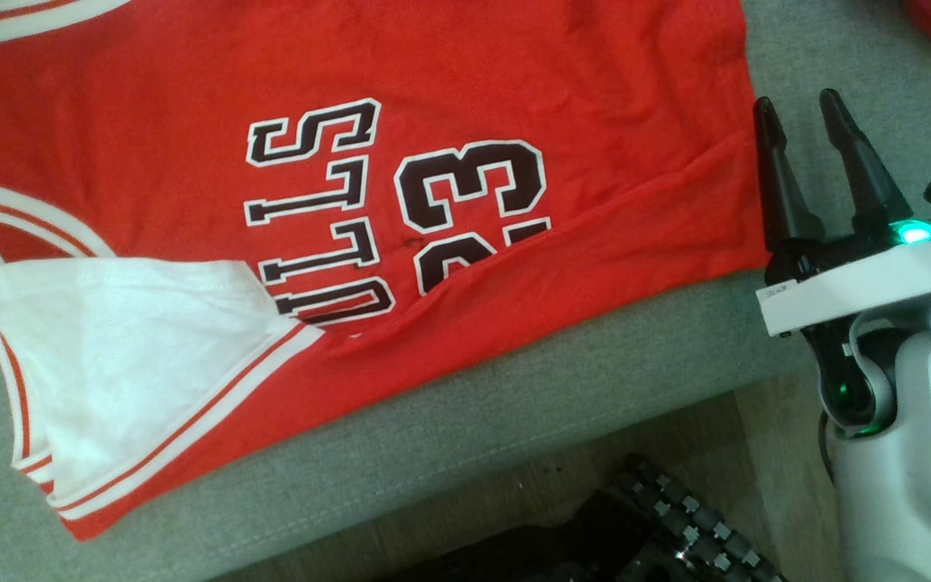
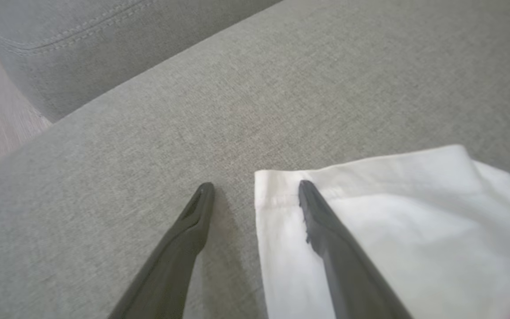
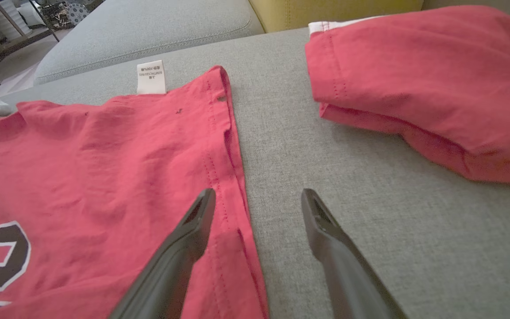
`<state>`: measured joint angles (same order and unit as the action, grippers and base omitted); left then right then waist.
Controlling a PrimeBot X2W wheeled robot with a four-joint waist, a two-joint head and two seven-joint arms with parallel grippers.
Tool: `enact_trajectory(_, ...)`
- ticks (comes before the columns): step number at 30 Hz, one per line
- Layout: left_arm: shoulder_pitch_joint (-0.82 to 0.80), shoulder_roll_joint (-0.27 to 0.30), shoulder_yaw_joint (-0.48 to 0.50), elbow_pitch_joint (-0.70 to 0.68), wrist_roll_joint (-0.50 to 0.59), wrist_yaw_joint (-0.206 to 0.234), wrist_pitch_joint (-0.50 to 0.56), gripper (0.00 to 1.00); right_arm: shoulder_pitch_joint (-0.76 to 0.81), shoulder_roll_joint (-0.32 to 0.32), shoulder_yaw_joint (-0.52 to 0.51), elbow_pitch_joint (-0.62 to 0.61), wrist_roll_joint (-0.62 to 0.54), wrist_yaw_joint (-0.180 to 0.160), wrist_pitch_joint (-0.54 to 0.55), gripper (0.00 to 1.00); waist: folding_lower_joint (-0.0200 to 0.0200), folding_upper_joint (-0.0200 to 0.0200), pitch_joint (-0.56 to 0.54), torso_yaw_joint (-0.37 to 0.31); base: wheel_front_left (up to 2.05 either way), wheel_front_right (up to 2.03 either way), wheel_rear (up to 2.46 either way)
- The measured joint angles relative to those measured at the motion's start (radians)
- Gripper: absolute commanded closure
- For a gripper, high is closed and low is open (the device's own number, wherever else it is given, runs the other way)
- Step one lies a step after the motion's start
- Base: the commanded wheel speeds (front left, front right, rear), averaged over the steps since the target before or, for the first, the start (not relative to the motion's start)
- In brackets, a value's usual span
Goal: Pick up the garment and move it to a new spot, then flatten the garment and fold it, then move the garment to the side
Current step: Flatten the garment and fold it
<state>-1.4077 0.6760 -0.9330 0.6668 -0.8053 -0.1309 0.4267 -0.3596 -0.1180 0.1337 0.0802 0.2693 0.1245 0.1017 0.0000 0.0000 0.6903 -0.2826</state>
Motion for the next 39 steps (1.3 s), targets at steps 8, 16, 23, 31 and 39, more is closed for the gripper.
enact_trajectory(8, -0.023, 0.042, -0.087, -0.062, -0.018, -0.001, -0.011, 1.00, -0.022, -0.003, 0.013, -0.007, 0.000, 0.000, 0.002, 0.00, 0.0000, 0.0000, 0.001, 0.000, 0.00, 0.00, 0.00)
enact_trajectory(16, -0.021, 0.034, -0.107, -0.003, 0.004, -0.001, -0.187, 1.00, -0.210, -0.038, 0.047, 0.072, 0.073, 0.000, 0.163, 0.00, 0.0000, 0.0000, -0.031, 0.012, 0.00, 0.00, 0.00)
enact_trajectory(23, -0.019, -0.019, -0.124, 0.025, -0.036, -0.001, -0.260, 1.00, -0.473, -0.074, 0.046, 0.283, 0.105, 0.000, 0.395, 0.00, 0.0000, 0.0000, -0.062, 0.051, 0.00, 0.00, 0.00)
enact_trajectory(31, -0.019, -0.024, -0.184, 0.033, -0.075, -0.001, -0.275, 1.00, -0.653, -0.068, 0.110, 0.487, 0.028, 0.000, 0.522, 0.00, 0.0000, 0.0000, -0.083, 0.086, 0.00, 0.00, 0.00)
enact_trajectory(39, -0.021, -0.022, -0.240, 0.030, -0.105, -0.001, -0.275, 1.00, -0.718, -0.059, 0.094, 0.624, -0.043, 0.000, 0.522, 0.00, 0.0000, 0.0000, -0.083, 0.098, 0.00, 0.00, 0.00)
